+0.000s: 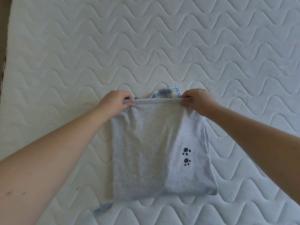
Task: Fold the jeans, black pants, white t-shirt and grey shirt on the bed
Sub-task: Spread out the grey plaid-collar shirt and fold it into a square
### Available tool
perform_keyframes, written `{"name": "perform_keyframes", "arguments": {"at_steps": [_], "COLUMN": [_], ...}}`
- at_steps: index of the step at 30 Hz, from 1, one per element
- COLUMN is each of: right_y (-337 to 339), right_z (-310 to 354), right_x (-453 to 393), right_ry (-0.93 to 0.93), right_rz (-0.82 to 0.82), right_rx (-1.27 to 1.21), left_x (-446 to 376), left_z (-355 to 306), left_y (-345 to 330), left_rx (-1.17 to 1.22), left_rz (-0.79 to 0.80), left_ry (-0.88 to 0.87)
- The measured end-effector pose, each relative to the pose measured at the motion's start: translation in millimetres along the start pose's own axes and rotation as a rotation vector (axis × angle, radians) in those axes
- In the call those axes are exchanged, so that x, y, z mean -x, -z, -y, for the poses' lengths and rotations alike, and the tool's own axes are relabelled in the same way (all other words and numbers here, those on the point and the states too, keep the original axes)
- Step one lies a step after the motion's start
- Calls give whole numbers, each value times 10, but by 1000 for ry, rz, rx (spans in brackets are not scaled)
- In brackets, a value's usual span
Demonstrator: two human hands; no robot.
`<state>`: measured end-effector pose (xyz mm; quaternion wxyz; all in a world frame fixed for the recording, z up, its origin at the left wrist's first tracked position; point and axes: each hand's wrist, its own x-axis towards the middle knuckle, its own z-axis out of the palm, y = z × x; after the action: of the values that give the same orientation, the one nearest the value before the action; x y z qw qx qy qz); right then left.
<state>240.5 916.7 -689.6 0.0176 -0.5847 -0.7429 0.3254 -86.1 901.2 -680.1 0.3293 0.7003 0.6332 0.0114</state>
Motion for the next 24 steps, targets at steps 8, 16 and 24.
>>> {"name": "perform_keyframes", "arguments": {"at_steps": [8,16,24], "right_y": [53,269,1089], "right_z": [-40,87,404], "right_x": [-113,-74,284], "right_ry": [-238,-182,-63], "right_rz": [327,444,181], "right_rx": [205,260,81], "left_x": [-181,-95,267], "left_z": [38,-97,-518], "left_y": [15,173,1108], "left_rx": [-310,-322,-218], "left_rz": [383,522,283], "left_ry": [224,138,-29]}}
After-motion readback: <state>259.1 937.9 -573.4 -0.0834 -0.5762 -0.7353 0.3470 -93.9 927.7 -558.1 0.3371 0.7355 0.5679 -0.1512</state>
